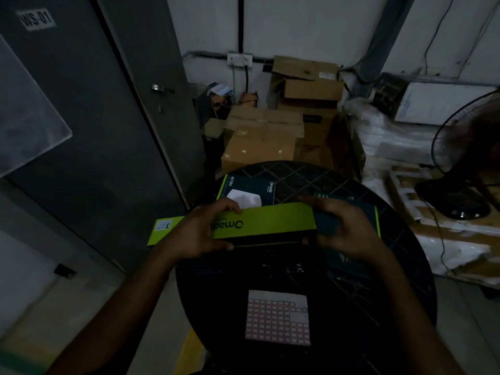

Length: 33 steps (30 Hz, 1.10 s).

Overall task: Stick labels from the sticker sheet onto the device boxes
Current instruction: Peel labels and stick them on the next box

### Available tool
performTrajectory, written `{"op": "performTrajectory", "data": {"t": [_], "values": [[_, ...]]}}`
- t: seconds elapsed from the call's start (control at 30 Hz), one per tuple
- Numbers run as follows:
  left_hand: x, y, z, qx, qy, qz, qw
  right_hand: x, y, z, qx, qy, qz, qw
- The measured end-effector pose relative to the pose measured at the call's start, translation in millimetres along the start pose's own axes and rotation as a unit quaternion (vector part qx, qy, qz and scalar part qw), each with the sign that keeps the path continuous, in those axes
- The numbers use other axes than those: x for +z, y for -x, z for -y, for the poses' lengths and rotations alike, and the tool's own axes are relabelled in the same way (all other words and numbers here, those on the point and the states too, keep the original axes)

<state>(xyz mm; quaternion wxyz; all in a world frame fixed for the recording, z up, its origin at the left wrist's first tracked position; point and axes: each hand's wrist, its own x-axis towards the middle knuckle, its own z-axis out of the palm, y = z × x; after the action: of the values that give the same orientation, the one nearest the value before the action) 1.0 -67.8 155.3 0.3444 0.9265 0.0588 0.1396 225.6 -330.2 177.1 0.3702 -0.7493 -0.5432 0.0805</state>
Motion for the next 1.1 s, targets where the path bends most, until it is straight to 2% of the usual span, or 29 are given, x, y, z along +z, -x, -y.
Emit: {"op": "performTrajectory", "data": {"t": [0.07, 0.13, 0.23, 0.3, 0.43, 0.5, 0.57, 0.7, 0.83, 0.9, 0.97, 1.03, 1.1], "values": [[1.3, 0.0, -0.9, 0.009, 0.025, 0.007, 1.000, 4.4, -1.8, 12.6, -0.017, -0.110, -0.049, 0.993], [6.9, -5.3, -10.3, 0.016, 0.046, 0.005, 0.999, 11.7, -9.0, 31.7, -0.034, -0.137, -0.089, 0.986], [17.8, -17.8, -38.4, 0.057, 0.117, -0.026, 0.991, 26.1, -22.9, 52.6, -0.072, -0.097, -0.131, 0.984], [21.0, -24.6, -52.7, 0.076, 0.122, -0.045, 0.989, 36.9, -32.6, 57.9, -0.096, -0.051, -0.138, 0.984], [24.3, -23.0, -40.3, 0.083, 0.094, -0.063, 0.990, 24.5, -30.0, 38.7, -0.022, 0.026, -0.012, 0.999], [26.8, -18.5, -26.8, 0.070, 0.101, -0.088, 0.989, 13.4, -19.8, 21.3, -0.007, 0.089, 0.024, 0.996], [29.1, -17.1, -17.4, 0.061, 0.095, -0.121, 0.986, 11.7, -15.6, 10.6, 0.005, 0.127, 0.027, 0.991], [32.6, -18.2, -1.7, 0.042, 0.104, -0.183, 0.977, 29.4, -31.9, 0.0, -0.026, 0.209, 0.030, 0.977], [41.0, -13.3, 13.2, -0.015, 0.088, -0.196, 0.976, 49.8, -53.6, -11.1, -0.039, 0.323, 0.100, 0.940], [48.4, -6.9, 19.4, -0.038, 0.089, -0.195, 0.976, 58.0, -55.2, -10.8, -0.054, 0.345, 0.089, 0.933], [54.6, -2.2, 24.4, -0.046, 0.039, -0.207, 0.977, 66.8, -51.9, -7.2, -0.080, 0.352, 0.041, 0.932], [60.6, -2.3, 23.8, -0.049, -0.083, -0.229, 0.969, 80.7, -48.4, -2.3, -0.114, 0.340, -0.030, 0.933], [69.8, -7.3, 16.4, -0.012, -0.215, -0.240, 0.946, 99.6, -45.7, 3.6, -0.160, 0.295, -0.107, 0.936]]}}
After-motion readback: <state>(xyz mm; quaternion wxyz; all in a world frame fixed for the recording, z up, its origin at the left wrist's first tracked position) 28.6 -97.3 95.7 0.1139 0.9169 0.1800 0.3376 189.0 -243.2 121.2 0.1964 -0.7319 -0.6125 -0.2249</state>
